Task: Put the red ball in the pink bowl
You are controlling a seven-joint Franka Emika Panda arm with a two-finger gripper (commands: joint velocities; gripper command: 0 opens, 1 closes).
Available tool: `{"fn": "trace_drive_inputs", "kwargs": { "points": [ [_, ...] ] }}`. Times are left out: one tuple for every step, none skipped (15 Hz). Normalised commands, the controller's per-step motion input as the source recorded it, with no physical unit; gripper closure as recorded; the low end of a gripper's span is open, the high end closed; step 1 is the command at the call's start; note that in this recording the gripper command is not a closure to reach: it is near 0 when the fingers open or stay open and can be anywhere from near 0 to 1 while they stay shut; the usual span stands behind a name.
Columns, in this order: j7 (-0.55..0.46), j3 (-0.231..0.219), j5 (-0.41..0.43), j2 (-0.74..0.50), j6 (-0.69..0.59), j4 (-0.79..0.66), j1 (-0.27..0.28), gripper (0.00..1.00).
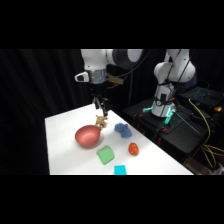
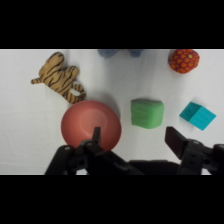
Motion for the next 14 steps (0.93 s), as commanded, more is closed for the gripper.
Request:
{"fn": "trace_drive_inputs", "kwargs": {
  "points": [
    [0.0, 0.016, 0.0, 0.0, -0.02, 0.01, -0.015, 0.0],
    [-0.01, 0.026, 0.031, -0.03, 0.04, -0.03, -0.009, 0.0],
    [0.01, 0.037, 0.04, -0.07, 0.11, -0.1, 0.003, 0.0],
    [0.05, 0.04, 0.021, -0.1, 0.13, -0.13, 0.013, 0.0],
    [0.06, 0.043, 0.038, -0.14, 0.16, -0.17, 0.019, 0.0],
    [0.05, 0.047, 0.085, -0.17, 0.18, -0.2, 0.021, 0.0],
    [0.03, 0.056, 0.151, -0.2, 0.22, -0.24, 0.025, 0.0],
    [0.04, 0.064, 0.177, -0.23, 0.28, -0.3, 0.035, 0.0],
    [0.06, 0.072, 0.187, -0.25, 0.32, -0.35, 0.05, 0.0],
    [0.09, 0.08, 0.171, -0.26, 0.36, -0.4, 0.066, 0.0],
    [0.12, 0.087, 0.133, -0.28, 0.39, -0.44, 0.084, 0.0],
    [0.13, 0.088, 0.109, -0.29, 0.39, -0.46, 0.093, 0.0],
    [0.14, 0.097, 0.11, -0.3, 0.41, -0.51, 0.106, 0.0],
    [0.13, 0.096, 0.111, -0.3, 0.4, -0.51, 0.109, 0.0]
  ]
}}
